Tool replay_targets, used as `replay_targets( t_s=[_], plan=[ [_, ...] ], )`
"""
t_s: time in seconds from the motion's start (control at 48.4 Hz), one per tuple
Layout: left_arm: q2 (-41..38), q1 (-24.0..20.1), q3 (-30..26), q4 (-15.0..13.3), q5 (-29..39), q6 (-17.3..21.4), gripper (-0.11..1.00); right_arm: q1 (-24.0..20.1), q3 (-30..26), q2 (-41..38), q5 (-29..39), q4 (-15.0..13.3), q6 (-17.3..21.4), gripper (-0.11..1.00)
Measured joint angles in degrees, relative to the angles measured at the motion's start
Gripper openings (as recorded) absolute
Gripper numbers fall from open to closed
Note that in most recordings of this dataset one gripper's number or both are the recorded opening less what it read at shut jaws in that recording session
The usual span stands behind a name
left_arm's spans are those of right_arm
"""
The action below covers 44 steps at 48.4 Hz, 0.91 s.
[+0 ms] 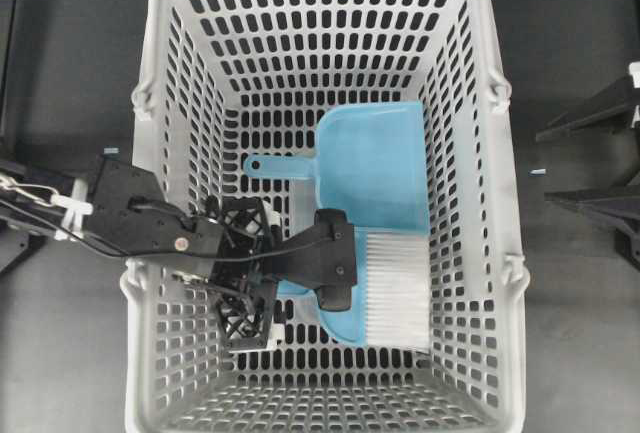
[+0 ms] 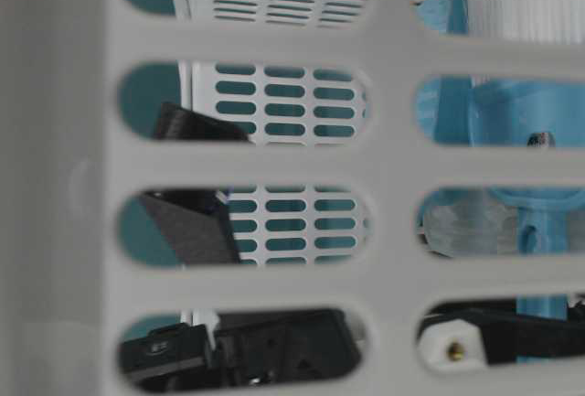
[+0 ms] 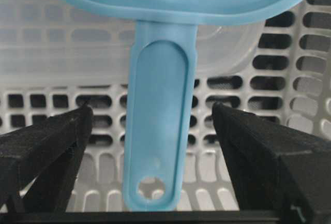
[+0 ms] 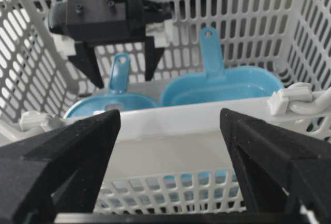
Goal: Pick up the hand brush from the shopping basket with the left arm.
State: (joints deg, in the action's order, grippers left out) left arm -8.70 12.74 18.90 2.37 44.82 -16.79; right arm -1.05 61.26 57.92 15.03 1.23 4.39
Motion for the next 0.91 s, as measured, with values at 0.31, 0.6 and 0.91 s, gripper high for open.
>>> replay_targets(
  t_s=[0.31,0.6,0.91],
  plan=[
    [-0.18,-0.09,0.00,0.00,-1.23,0.18,0.78,0.09,0.79,0.88,0.00,0.00,0.18,0.74],
    [0.00,0.26,0.00,0.00,-0.53,0.53,0.25,0.00,0.88,1.05,-0.09,0.00,0.26,0.74],
    [3.78,0.35,-1.41,0.00,0.44,4.31,0.25,0.09,0.97,1.05,-0.09,0.09,1.23,0.74]
  ],
)
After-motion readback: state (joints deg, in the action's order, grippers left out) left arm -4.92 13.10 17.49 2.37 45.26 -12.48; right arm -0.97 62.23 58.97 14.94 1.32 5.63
